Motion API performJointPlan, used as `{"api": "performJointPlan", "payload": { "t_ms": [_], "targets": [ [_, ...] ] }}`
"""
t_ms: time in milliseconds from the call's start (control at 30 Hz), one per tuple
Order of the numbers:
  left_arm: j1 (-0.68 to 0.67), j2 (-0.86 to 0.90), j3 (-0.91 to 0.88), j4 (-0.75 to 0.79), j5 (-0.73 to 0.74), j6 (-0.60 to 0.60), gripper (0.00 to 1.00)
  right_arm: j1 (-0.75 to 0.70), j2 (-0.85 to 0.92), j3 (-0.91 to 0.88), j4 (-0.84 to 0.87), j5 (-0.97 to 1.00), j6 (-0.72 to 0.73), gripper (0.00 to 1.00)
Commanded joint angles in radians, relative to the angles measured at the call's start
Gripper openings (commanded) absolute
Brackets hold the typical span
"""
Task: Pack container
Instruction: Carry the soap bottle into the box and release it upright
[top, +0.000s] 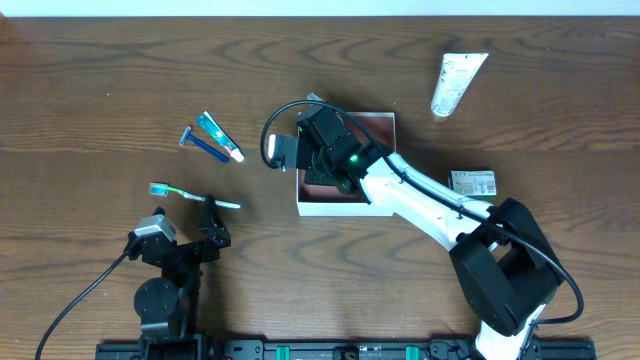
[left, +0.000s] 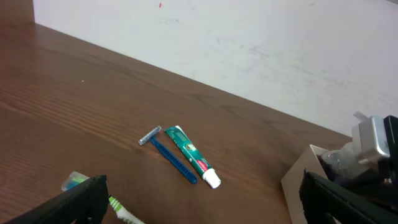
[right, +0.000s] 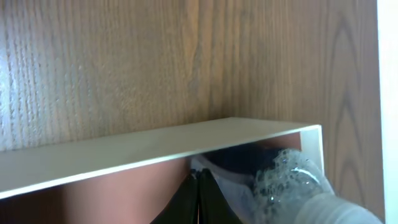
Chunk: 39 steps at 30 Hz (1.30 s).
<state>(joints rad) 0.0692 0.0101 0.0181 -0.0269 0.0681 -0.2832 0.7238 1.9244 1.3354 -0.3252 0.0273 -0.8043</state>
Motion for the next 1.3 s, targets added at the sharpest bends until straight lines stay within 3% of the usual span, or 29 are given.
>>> {"api": "performJointPlan", "payload": {
  "t_ms": [0, 1267],
  "targets": [
    [-0.003, -0.006, -0.014, -0.039, 0.011, 0.016, 0.98, -0.006, 0.012, -0.003, 0.013, 0.004, -0.021, 0.02],
    [-0.003, -0.006, -0.014, -0.039, 0.011, 0.016, 0.98, -0.032, 0.049, 0.002, 0.16, 0.063, -0.019, 0.01]
  ]
}}
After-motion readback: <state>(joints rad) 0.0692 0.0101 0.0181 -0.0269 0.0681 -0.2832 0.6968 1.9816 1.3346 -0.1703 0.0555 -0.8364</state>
